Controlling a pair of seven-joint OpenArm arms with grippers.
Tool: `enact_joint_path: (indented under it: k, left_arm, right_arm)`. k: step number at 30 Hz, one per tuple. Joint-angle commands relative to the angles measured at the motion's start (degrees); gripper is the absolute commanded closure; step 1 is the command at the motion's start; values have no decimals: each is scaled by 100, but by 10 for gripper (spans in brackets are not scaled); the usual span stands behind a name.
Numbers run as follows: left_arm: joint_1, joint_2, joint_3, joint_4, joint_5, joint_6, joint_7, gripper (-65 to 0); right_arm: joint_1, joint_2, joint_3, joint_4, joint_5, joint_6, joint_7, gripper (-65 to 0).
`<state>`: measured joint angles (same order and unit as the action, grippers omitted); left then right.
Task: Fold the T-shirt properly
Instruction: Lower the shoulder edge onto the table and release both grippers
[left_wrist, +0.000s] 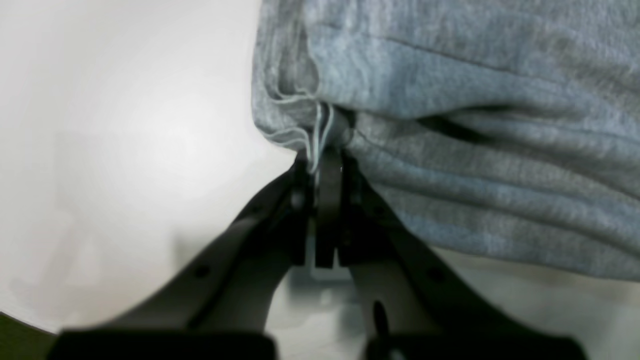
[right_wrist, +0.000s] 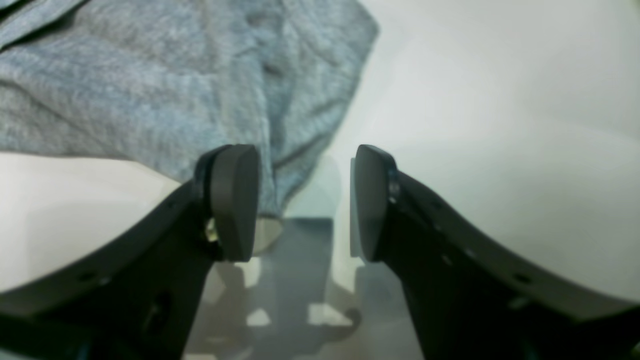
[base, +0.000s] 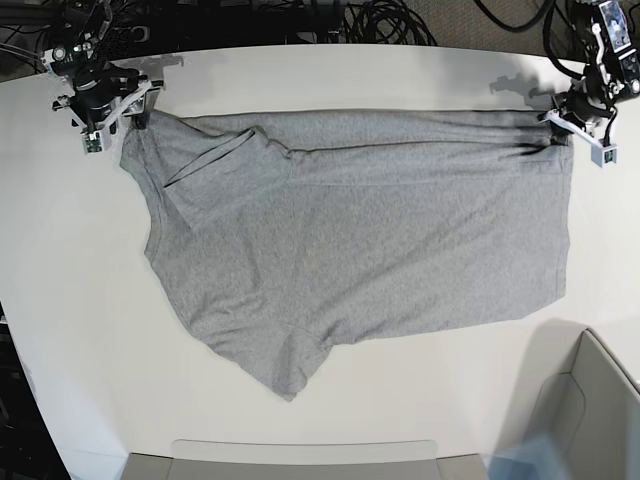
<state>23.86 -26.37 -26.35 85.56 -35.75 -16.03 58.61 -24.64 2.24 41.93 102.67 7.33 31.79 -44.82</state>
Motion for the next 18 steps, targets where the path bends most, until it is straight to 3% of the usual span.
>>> enact_joint_path:
  k: [1,4,7,15,18]
  left_arm:
    - [195,-22,11,117,247,60,456,0]
    - [274,-22,2,653,247,60,500,0]
    - [274,-22,2,1224,247,60,517,-8]
    - [230,92,2,2139,238,60,798,-207]
    - [230,92,-7,2306,238,60,807,-231]
  right_arm:
    - [122,27,198,163,10,254,91,-310]
    - [306,-105,567,322,1,544,73,-310]
    - [385,-132,664,709,-8,579,73,-310]
    - [526,-141,655,1254,-8,570,64,-310]
    - [587,-141,638,1271,-8,570,64,-310]
